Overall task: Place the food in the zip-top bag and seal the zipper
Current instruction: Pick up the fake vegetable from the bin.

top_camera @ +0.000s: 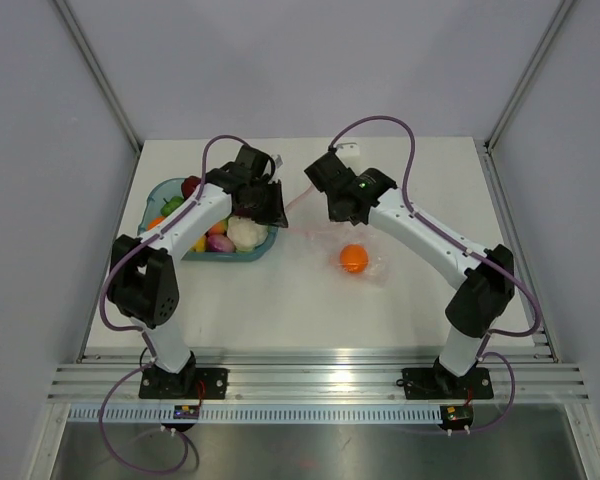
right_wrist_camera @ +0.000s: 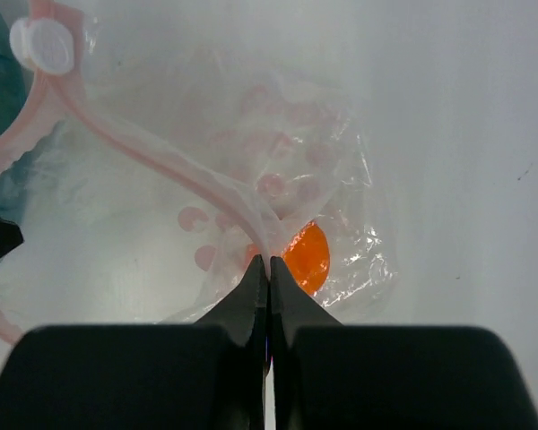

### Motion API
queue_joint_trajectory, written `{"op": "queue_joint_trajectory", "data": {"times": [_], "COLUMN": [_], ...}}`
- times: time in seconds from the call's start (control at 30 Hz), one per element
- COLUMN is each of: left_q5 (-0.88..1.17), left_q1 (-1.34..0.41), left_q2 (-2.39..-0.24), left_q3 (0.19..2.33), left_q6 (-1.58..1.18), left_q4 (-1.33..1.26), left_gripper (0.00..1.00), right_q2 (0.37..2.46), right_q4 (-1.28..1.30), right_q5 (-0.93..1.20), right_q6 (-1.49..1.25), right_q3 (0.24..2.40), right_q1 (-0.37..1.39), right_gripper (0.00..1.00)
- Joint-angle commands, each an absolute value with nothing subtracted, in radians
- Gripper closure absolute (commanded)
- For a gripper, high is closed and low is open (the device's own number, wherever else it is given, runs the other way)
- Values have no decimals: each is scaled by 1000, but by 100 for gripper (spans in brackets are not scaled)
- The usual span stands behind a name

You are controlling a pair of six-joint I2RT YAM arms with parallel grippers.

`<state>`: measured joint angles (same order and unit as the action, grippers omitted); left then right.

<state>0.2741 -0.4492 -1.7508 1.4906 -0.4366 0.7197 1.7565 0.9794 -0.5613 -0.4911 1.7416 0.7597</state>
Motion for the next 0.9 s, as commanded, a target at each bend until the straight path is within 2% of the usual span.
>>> {"op": "queue_joint_trajectory", "data": {"times": [0.0, 0.03, 0.07, 0.1, 0.17, 0.33, 0.47, 0.67, 0.87], "left_q5": [305, 305, 305, 305, 304, 200, 221, 19, -26], "left_q1": [-456, -454, -454, -454, -454, -443, -339, -213, -100], "left_q2": [-1733, -1729, -1723, -1717, -1695, -1637, -1553, -1508, -1563], "left_q3": [1517, 1523, 1523, 1526, 1546, 1637, 1611, 1551, 1491], "left_q6": [-396, -393, -391, -390, -382, -367, -377, -563, -735], "left_q4": [695, 702, 704, 706, 724, 825, 821, 825, 756], "left_gripper": [78, 67, 48, 39, 35, 35, 36, 38, 36], "right_q2": [1756, 1761, 1767, 1772, 1782, 1813, 1813, 1807, 1792], "right_q4": [916, 914, 913, 908, 907, 925, 917, 911, 916], "right_q5": [-505, -496, -491, -488, -488, -502, -494, -477, -474], "right_q6": [-525, -526, -528, -529, -532, -551, -551, -543, -540], "right_q3": [1761, 1770, 1775, 1778, 1789, 1812, 1810, 1812, 1809], "right_q1": [765, 765, 765, 765, 765, 764, 762, 764, 765], "right_gripper": [100, 100, 100, 100, 100, 100, 100, 100, 100]}}
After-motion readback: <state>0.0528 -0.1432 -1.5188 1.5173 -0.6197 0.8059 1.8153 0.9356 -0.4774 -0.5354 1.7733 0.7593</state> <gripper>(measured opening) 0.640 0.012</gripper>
